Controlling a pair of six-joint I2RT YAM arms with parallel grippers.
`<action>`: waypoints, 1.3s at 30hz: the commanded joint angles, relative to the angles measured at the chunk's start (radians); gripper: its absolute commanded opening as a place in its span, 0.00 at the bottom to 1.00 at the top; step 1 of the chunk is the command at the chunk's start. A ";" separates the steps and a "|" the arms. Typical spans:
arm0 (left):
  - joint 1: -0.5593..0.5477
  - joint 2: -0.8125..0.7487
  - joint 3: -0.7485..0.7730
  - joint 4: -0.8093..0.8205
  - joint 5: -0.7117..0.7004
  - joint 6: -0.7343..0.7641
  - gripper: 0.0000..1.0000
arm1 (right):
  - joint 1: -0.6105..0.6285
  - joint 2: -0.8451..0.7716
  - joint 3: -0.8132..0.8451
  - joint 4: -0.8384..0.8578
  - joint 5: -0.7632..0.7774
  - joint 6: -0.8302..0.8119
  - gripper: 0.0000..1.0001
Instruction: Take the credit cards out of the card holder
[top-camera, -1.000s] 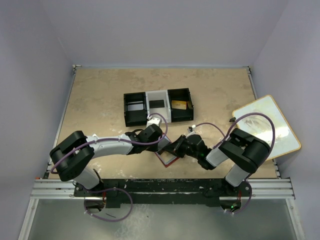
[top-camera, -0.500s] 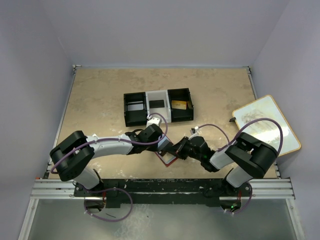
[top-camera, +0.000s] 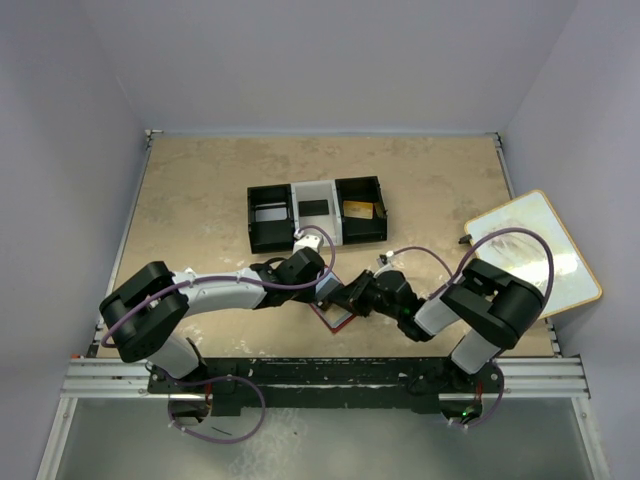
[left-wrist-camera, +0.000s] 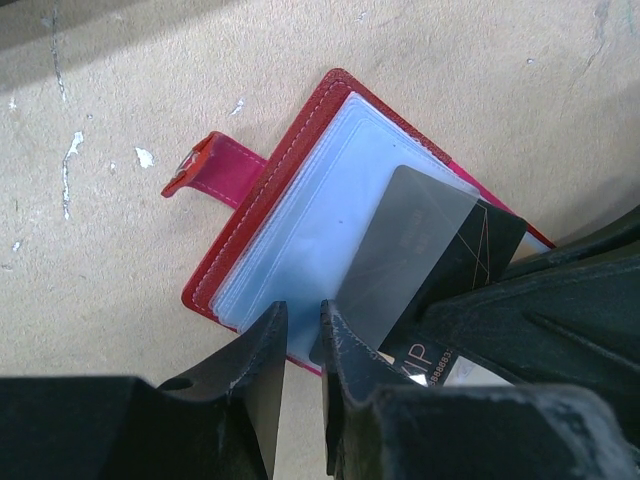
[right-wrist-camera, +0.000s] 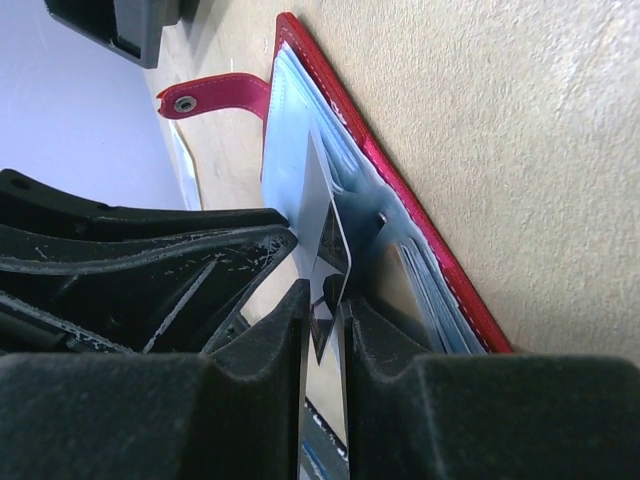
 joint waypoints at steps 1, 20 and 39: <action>0.000 0.015 -0.010 -0.012 0.026 0.020 0.17 | -0.002 0.032 0.012 0.084 0.018 0.012 0.19; 0.000 -0.036 -0.006 -0.046 -0.096 -0.020 0.15 | -0.002 -0.332 -0.048 -0.296 0.066 -0.062 0.00; 0.002 -0.372 0.068 -0.290 -0.311 -0.004 0.55 | -0.002 -0.884 -0.003 -0.598 0.292 -0.520 0.00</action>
